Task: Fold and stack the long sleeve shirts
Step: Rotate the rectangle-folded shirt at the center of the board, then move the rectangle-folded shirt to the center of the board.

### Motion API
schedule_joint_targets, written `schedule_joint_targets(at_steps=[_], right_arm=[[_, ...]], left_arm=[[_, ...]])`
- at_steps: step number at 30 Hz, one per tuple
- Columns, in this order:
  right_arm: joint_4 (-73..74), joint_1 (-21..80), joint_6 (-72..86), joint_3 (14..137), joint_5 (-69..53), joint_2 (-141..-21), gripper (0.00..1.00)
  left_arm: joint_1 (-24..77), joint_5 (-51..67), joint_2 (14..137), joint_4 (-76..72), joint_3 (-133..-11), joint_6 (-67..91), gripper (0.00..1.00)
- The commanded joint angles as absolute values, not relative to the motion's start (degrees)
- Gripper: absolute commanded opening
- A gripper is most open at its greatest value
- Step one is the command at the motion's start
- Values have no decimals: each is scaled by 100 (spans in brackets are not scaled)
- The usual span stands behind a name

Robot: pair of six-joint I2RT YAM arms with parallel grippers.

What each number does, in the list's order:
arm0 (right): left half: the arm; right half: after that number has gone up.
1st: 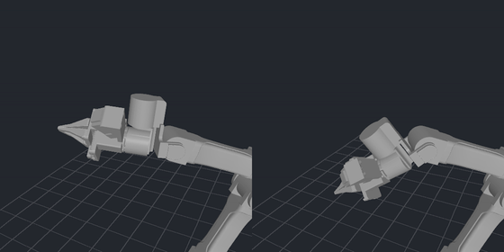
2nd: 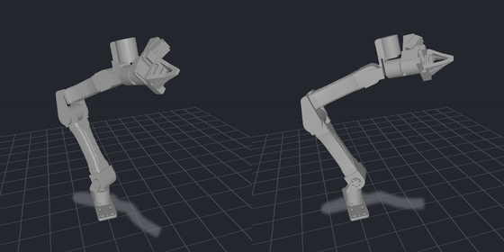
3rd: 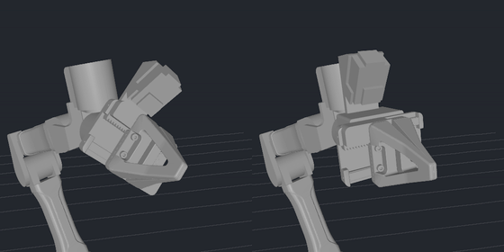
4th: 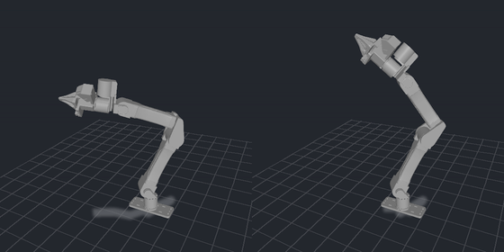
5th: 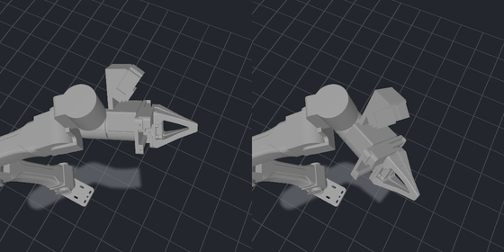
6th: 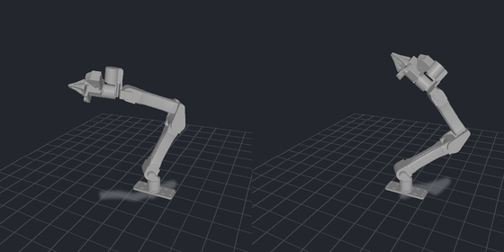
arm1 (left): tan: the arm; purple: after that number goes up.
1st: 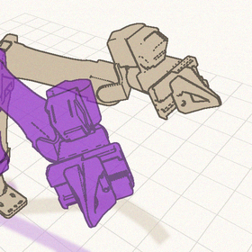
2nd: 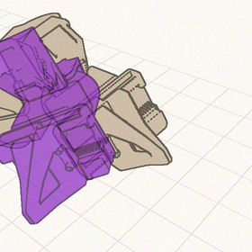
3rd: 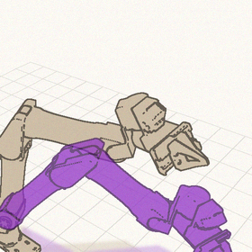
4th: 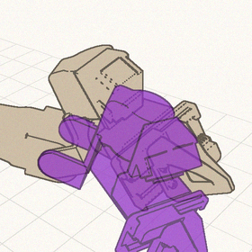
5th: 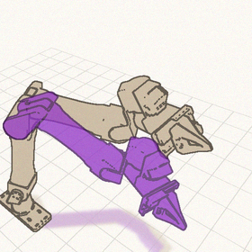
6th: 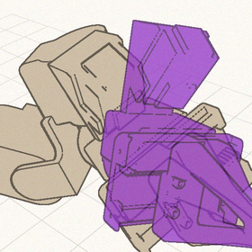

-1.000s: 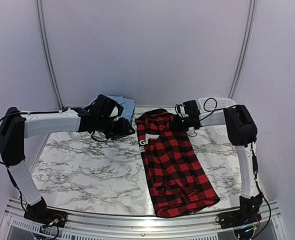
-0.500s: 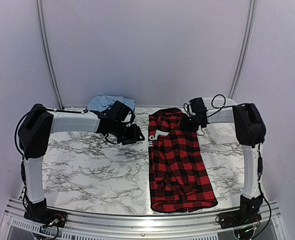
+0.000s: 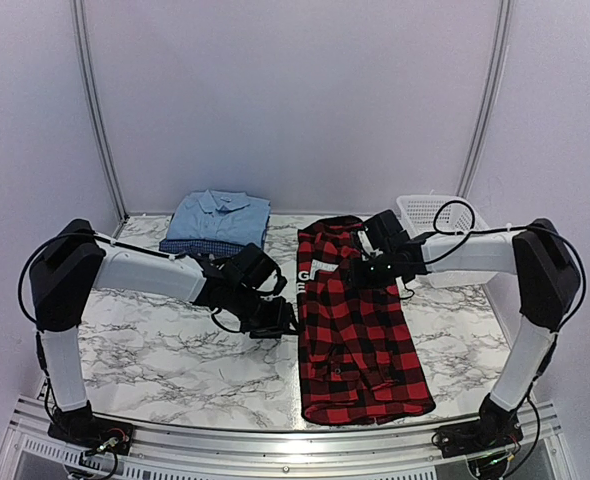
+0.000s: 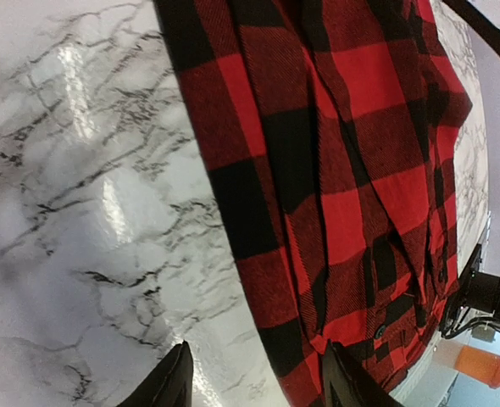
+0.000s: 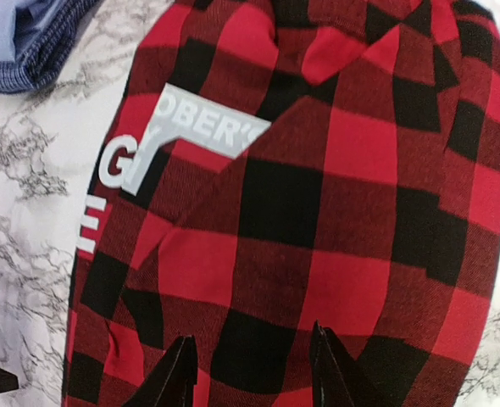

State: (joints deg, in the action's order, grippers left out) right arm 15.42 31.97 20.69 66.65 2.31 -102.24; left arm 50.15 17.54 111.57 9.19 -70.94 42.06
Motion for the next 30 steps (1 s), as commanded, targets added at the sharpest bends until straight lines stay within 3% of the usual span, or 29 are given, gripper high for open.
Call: schedule_joint_targets(at_steps=[1,12,20,25,30], right_arm=[[1675,3403,2001,6778,615,-10438,42],[2151,3464,2128,7652,1026,-11926,46],[2419,3440,2600,9091,1017,-12887,55],[2668,3517,2602,9167,1001,-12341,69],[2559,3588,2712,7631,851,-10675,79]], left_arm=[[5098,1785,11091,756,-7032,4331,54],[5078,1781,10897,756,-6724,4389,55],[4867,1801,10626,756,-6398,4345,55],[4992,1800,10539,625,-6216,4655,56],[5443,1499,10332,230,-5669,5449,53]])
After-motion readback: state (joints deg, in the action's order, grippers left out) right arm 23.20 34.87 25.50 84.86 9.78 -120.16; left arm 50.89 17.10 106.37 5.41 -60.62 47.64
